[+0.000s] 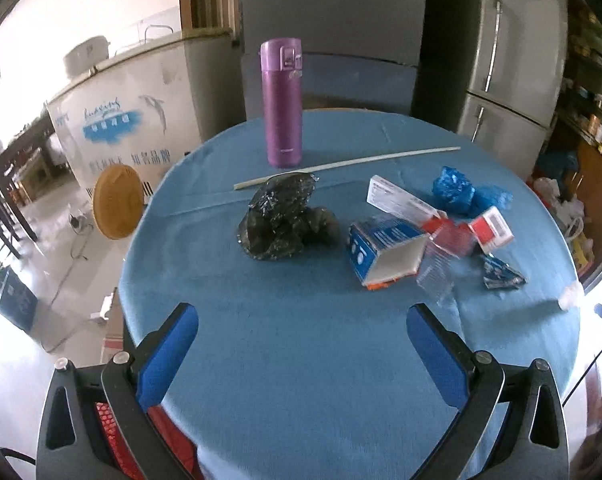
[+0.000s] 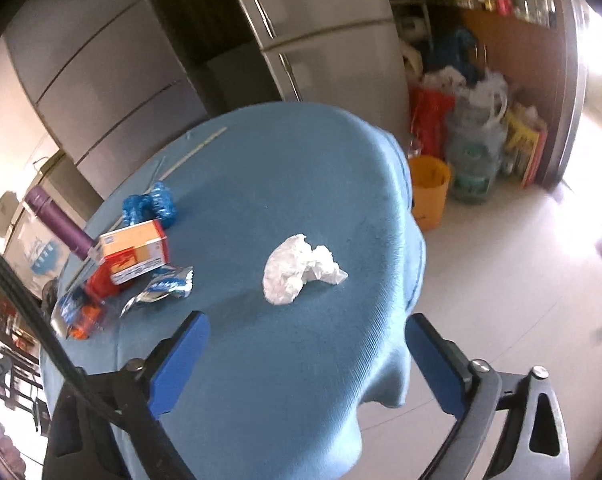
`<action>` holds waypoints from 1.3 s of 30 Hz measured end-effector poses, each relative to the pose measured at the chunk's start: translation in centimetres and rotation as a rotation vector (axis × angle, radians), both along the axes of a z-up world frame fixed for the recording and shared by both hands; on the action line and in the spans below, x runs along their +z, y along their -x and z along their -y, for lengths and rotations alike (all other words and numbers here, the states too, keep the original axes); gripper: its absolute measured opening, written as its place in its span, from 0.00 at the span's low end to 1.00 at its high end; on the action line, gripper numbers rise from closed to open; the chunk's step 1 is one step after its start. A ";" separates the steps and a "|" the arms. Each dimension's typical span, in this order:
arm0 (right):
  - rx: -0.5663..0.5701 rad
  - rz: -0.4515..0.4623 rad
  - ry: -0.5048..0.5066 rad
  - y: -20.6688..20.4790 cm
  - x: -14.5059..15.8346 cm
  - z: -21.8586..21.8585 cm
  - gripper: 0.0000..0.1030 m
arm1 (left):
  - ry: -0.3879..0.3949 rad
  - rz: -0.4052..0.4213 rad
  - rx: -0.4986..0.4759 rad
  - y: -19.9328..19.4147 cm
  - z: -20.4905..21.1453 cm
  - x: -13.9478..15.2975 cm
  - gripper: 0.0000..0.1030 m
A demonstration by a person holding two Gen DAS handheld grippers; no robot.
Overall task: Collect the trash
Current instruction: 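Grasp the white crumpled tissue with the right gripper while left gripper approaches the blue toothpaste box, then grasp the blue toothpaste box with the left gripper while right gripper holds the tissue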
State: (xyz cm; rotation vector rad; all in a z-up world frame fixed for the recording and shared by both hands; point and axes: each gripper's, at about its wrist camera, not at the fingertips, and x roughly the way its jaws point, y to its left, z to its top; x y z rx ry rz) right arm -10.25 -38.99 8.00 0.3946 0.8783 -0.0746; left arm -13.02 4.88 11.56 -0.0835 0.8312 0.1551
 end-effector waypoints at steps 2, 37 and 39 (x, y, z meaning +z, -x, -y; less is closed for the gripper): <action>-0.005 -0.021 -0.039 -1.5 -1.1 0.3 0.82 | 0.004 -0.003 -0.013 -1.3 0.0 -0.4 1.00; 0.031 -0.049 0.022 -6.3 -3.1 -1.9 0.37 | 0.352 -0.375 -0.023 -16.5 2.6 -7.9 0.70; 0.044 -0.045 0.009 -6.1 -2.8 -2.2 0.33 | 0.356 -0.366 -0.028 -15.9 2.5 -7.9 0.60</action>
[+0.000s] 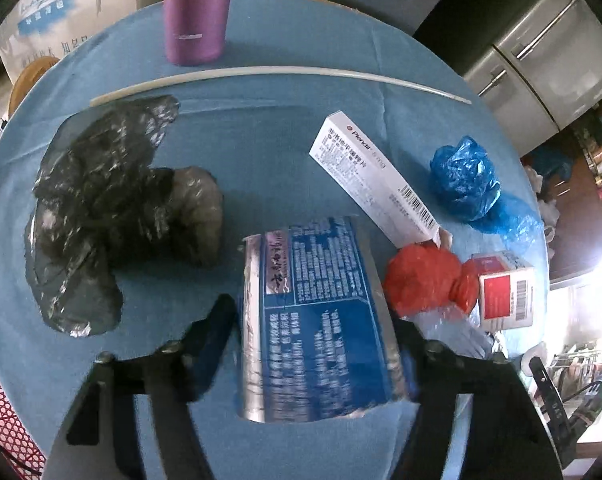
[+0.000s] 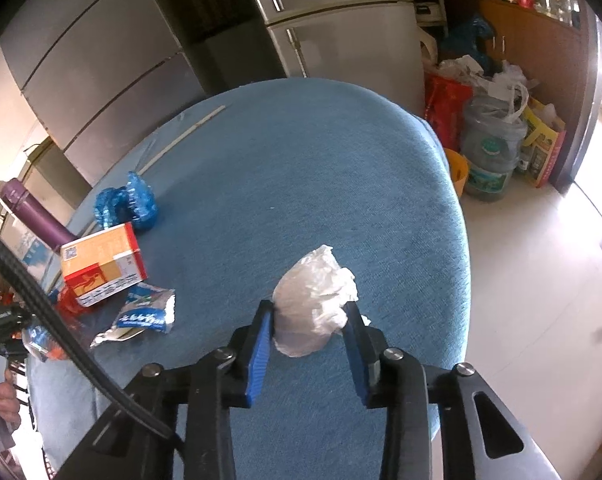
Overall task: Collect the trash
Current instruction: 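Grasp the blue toothpaste box with the left gripper while right gripper holds the tissue, then carry both items over the red basket and open both grippers to drop them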
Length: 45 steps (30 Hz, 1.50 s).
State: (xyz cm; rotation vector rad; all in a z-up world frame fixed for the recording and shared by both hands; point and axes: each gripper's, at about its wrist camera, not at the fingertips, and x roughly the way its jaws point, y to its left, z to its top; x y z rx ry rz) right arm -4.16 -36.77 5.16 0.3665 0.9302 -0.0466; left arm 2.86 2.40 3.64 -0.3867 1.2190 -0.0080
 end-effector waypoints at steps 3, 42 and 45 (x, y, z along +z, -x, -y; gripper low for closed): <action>0.026 0.008 -0.006 0.3 0.4 -0.8 0.31 | 0.024 0.017 -0.002 0.8 -0.5 0.1 0.58; 1.001 0.114 -0.239 11.4 6.6 -40.5 0.27 | -0.267 0.138 0.492 34.7 -22.9 3.8 0.58; 1.098 0.069 -0.231 13.0 5.3 -45.4 0.27 | -0.253 0.103 0.511 35.1 -24.3 2.1 0.58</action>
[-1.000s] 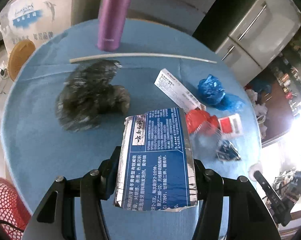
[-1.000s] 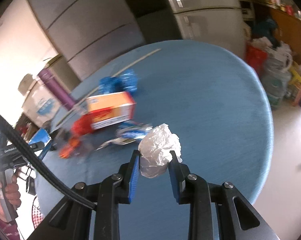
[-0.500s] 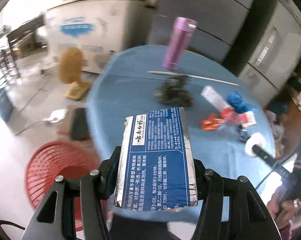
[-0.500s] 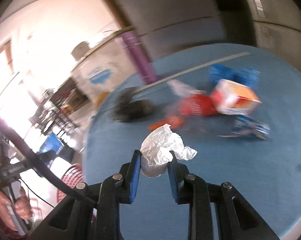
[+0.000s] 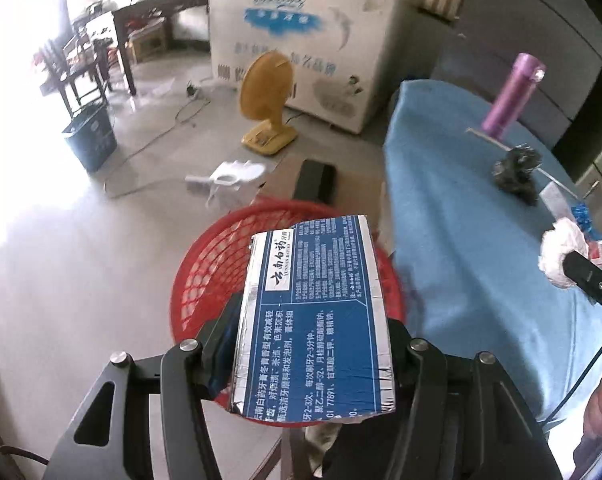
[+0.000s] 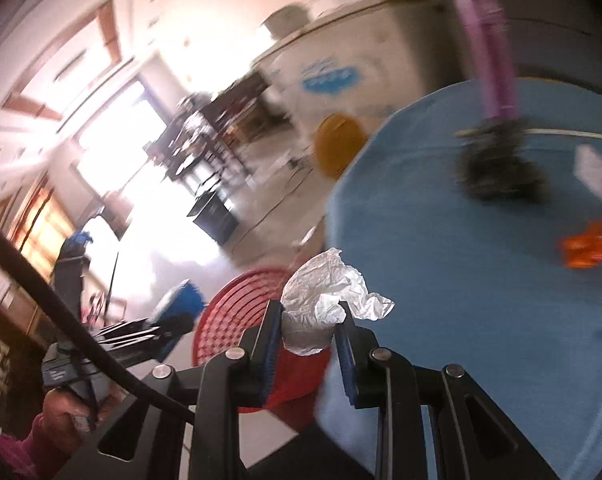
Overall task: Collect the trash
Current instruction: 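Carry both items over the red basket and open both grippers to drop them, then move both tools back over the table toward the black plastic bag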
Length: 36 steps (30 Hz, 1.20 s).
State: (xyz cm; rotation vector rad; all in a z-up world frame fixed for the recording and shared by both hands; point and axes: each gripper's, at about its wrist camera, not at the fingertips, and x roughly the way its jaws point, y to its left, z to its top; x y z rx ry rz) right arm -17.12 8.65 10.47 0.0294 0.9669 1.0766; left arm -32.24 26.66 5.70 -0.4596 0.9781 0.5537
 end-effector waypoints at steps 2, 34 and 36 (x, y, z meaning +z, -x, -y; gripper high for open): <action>0.047 -0.008 0.023 1.0 -0.7 -2.5 0.27 | 0.028 -0.016 0.003 0.4 -0.9 -1.1 0.58; -0.049 -0.012 -0.025 -0.2 -2.0 -3.0 0.69 | -0.302 -0.063 -0.065 -0.8 1.3 1.6 0.72; -0.086 0.003 -0.036 -0.7 -1.3 -1.3 0.69 | -0.330 -0.052 -0.092 -1.7 2.4 2.4 0.72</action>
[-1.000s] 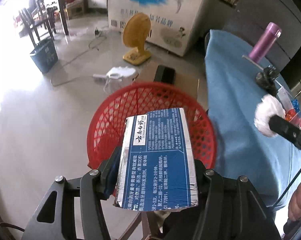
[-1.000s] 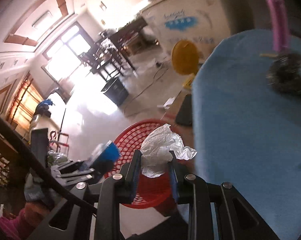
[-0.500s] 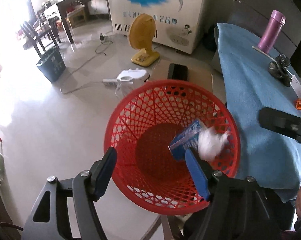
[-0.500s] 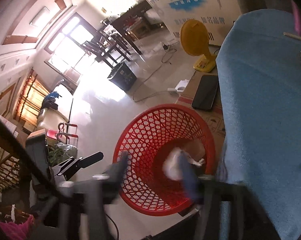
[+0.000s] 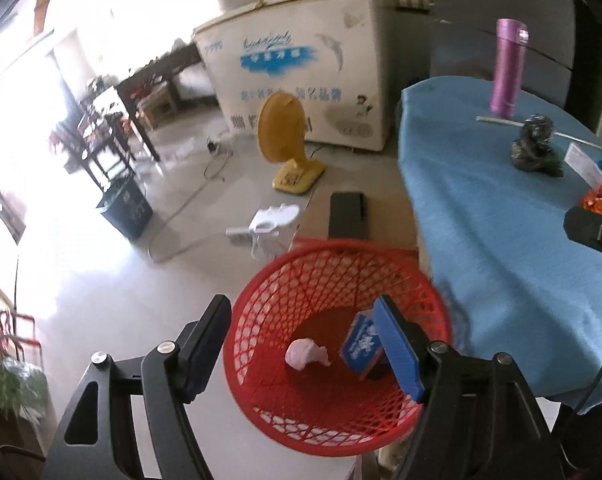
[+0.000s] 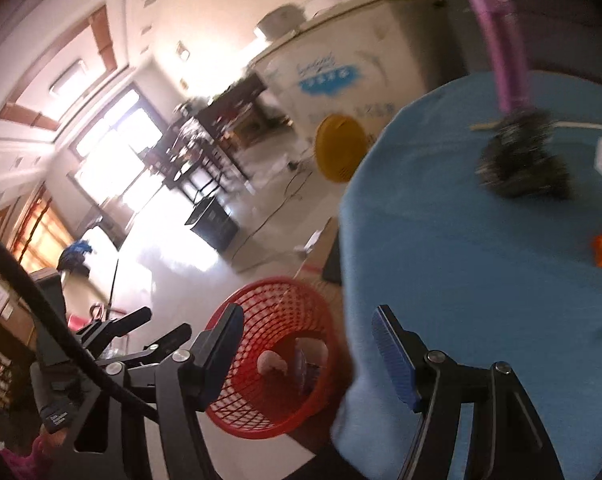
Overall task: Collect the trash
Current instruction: 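Move both tools back over the table toward the black plastic bag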
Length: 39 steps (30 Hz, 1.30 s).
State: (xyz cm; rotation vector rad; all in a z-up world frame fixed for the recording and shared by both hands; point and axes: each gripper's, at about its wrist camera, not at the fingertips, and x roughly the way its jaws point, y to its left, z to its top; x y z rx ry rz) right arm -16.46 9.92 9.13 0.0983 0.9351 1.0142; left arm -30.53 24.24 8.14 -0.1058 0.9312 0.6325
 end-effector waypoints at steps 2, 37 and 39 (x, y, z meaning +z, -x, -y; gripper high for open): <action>-0.044 0.020 -0.007 -0.3 0.8 2.1 0.69 | -0.022 0.002 -0.037 -0.9 1.3 0.8 0.72; -0.687 0.120 -0.031 -5.5 4.1 33.7 0.69 | -0.144 -0.131 -0.714 -16.4 29.3 1.4 0.76; -0.702 0.109 -0.036 -5.7 3.8 34.6 0.69 | -0.147 -0.136 -0.728 -16.8 30.1 1.1 0.76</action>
